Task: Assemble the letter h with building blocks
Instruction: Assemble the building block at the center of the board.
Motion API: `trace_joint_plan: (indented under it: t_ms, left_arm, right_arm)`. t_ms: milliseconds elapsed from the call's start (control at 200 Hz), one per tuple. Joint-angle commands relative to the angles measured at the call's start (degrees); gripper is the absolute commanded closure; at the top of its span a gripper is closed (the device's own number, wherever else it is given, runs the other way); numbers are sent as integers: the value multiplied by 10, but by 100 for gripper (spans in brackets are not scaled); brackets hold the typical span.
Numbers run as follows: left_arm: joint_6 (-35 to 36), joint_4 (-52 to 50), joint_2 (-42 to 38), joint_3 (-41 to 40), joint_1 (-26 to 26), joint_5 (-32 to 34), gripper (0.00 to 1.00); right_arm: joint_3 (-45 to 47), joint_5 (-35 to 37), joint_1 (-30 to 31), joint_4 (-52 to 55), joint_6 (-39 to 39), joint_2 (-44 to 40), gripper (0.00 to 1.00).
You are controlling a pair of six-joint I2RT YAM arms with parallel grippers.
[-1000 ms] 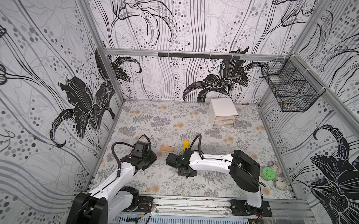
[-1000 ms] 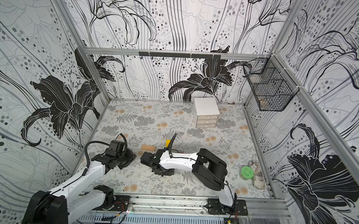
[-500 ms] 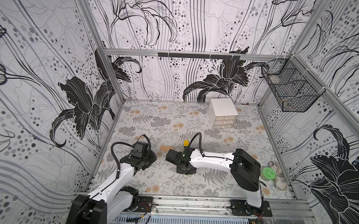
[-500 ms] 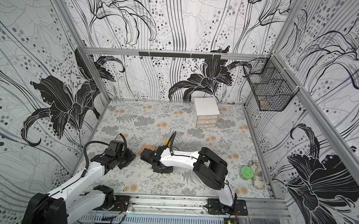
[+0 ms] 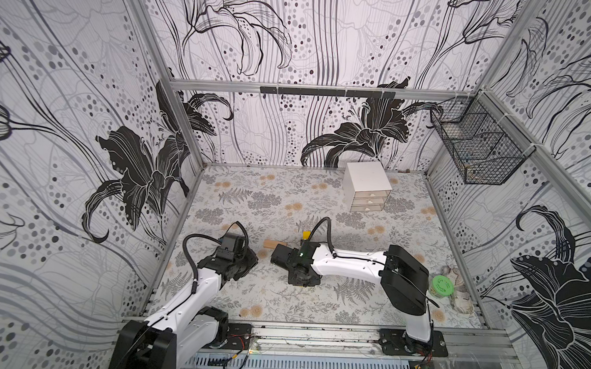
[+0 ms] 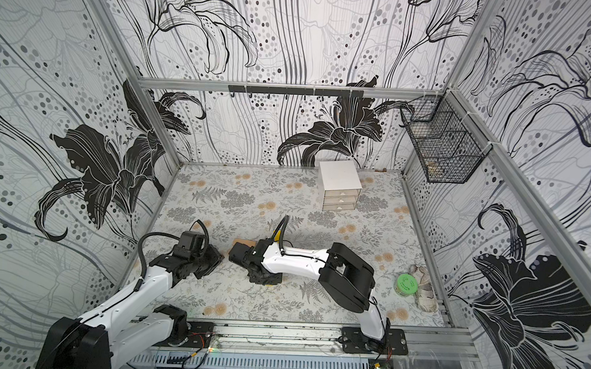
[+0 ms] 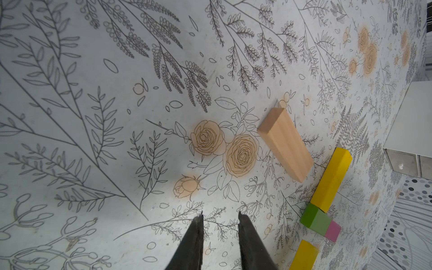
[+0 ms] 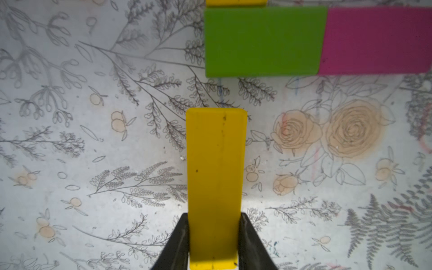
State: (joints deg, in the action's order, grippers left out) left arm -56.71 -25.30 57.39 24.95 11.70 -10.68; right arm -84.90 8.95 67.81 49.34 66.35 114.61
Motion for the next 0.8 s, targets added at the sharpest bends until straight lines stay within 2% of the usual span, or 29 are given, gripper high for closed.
trace_joint_plan:
  t_ms: [0,110,260,310,420,586,796]
  left_arm:
    - [12,7,5,8,2,3,71]
    - [12,7,6,10,2,3,71]
    - [12,9,9,10,2,2,71]
    - [12,9,9,9,2,3,71]
    - [12,9,10,9,2,2,71]
    - [13,10,10,9,2,2,71]
    - [13,11,10,7,2,1,71]
  right_arm:
    - [2,-1,2,24,-11,13,76]
    - [5,-1,1,27,-14,13,72]
    - [12,2,-2,27,-13,12,58]
    - [15,0,-3,23,-13,12,56]
    - [9,-2,-4,24,-17,17,57]
    - [4,2,-6,27,-17,19,66]
    - [9,6,-12,27,-13,17,68]
